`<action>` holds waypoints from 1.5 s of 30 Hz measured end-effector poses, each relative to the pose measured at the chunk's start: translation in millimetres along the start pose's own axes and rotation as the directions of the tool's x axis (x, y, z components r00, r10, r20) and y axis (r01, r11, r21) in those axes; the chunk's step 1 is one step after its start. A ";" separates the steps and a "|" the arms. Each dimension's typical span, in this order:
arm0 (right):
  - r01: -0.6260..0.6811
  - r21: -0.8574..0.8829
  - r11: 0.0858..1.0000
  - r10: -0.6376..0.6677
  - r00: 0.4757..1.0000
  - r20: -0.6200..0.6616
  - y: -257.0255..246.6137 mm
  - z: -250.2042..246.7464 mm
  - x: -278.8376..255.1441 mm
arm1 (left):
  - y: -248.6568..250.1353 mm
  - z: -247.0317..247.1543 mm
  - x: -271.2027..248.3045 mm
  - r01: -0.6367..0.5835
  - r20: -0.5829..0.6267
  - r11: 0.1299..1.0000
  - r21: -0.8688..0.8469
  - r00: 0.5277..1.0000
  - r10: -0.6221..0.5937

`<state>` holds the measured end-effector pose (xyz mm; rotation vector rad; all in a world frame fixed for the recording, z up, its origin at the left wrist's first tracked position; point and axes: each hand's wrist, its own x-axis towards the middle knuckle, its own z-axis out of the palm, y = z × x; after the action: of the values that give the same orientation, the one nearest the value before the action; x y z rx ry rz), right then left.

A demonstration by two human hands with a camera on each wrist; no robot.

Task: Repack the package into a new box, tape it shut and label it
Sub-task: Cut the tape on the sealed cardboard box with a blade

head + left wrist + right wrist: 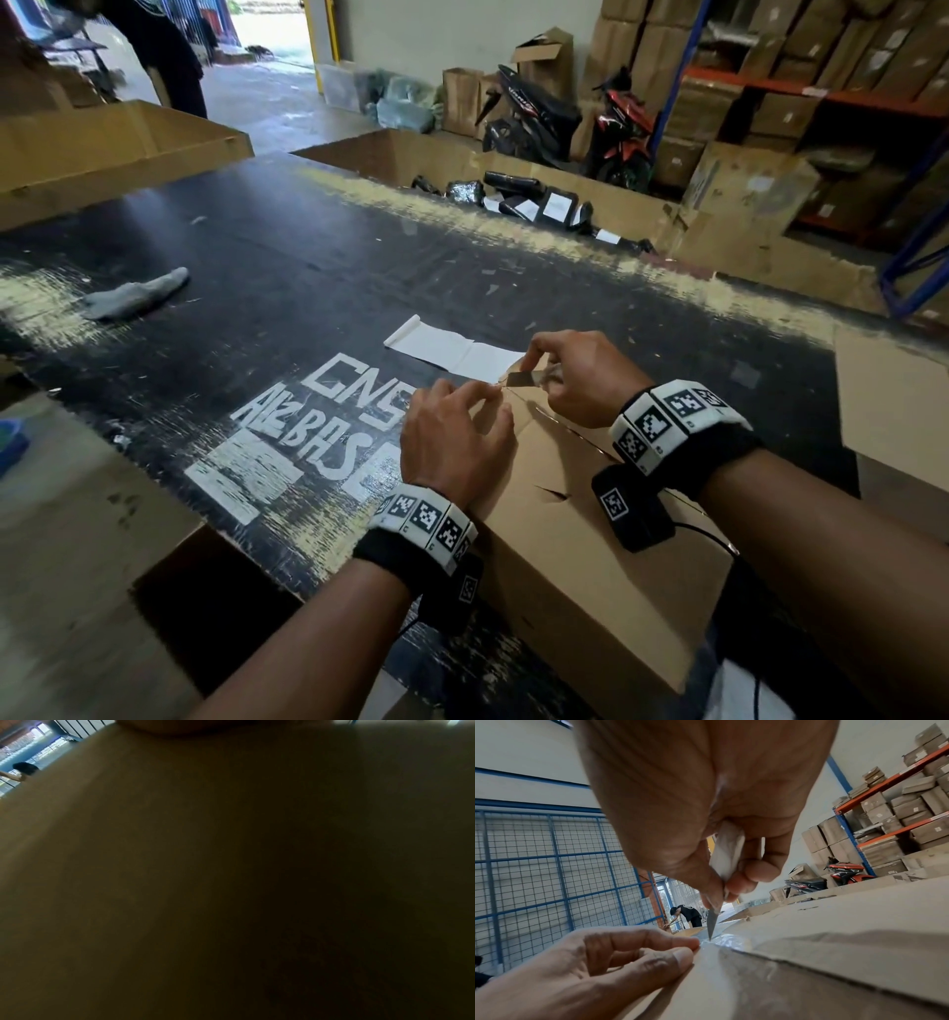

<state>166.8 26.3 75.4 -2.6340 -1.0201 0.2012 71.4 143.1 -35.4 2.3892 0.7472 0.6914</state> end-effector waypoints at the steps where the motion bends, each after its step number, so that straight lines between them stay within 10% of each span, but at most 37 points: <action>1: 0.003 -0.001 1.000 -0.003 1.000 0.000 0.3 0.3 0.3 | 0.3 0.0 0.2 0.001 -0.001 1.000 0.000 1.000 -0.001; 45: 0.062 -0.007 0.998 -0.061 0.998 0.027 3.6 0.4 -1.6 | 0.2 0.5 -1.9 -0.033 -0.067 0.999 -0.042 0.997 0.030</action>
<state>167.8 22.8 73.9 -2.6098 -1.1115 0.2198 70.5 141.6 -36.2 2.3534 0.7159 0.7950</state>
